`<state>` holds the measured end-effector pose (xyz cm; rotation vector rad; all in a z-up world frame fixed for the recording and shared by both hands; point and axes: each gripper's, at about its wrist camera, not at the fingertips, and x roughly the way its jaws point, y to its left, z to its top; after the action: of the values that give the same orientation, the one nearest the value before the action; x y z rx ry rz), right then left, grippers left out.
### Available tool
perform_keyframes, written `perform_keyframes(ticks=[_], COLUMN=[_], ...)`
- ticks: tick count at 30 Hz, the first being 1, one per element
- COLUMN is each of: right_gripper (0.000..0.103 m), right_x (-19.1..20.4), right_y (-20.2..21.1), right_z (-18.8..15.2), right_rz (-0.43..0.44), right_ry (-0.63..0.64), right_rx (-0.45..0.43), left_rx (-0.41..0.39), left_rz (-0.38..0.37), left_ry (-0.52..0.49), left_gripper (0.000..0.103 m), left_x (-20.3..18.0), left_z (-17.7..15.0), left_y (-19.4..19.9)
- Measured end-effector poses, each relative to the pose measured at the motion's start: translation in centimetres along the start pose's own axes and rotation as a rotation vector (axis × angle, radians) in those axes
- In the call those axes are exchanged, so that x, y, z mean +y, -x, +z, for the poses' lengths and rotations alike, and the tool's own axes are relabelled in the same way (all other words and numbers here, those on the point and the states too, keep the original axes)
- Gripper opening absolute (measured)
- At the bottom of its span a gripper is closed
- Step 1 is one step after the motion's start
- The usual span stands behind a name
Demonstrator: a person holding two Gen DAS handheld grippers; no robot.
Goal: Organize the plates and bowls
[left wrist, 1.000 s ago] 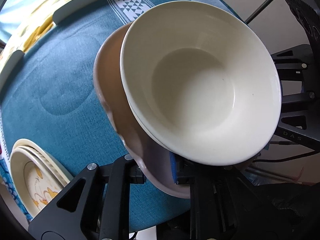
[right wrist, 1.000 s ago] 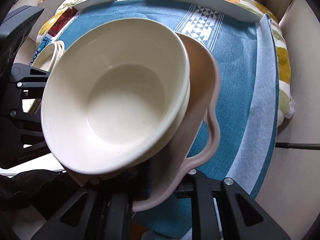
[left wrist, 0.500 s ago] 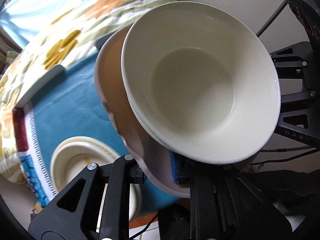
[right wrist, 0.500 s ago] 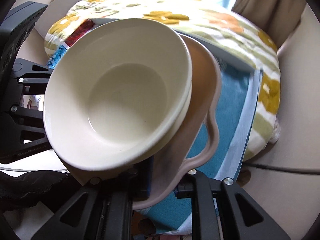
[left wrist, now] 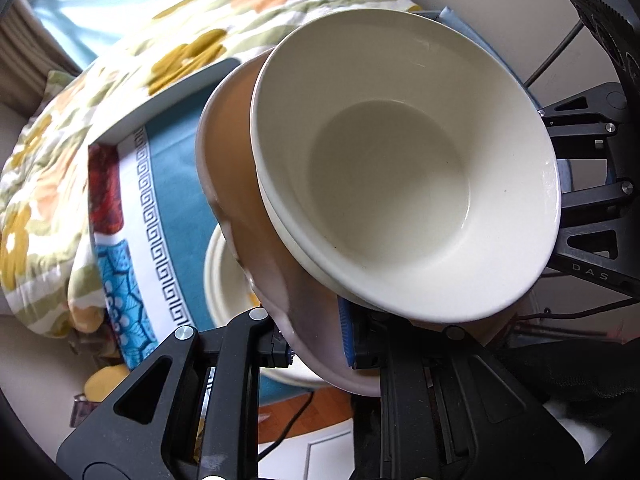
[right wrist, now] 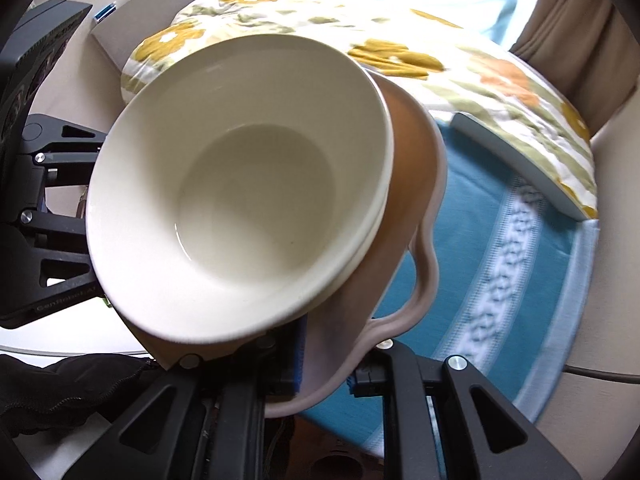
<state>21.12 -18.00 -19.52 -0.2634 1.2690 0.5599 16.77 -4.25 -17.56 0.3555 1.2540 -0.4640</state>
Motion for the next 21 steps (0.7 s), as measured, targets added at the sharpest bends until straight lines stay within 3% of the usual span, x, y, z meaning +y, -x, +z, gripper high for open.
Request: perform_keyframes(ticks=[7,21], right_gripper=[0.014,0.014], right_x=[3.4,5.1], right_y=[-4.0,-7.7], right_z=[0.5,-0.1], right_rz=[0.020,-0.021], right_ry=[-0.064,-0.107], right_rx=[0.034,0.073], left_rx=[0.016,0.054], left_rz=[-0.025,-0.074], left_ry=[-0.004,0.001], left_gripper=[0.014,0.015], left_x=[3.9,5.0], left_z=[-2.7,-5.2], left_y=[-3.5,-7.5])
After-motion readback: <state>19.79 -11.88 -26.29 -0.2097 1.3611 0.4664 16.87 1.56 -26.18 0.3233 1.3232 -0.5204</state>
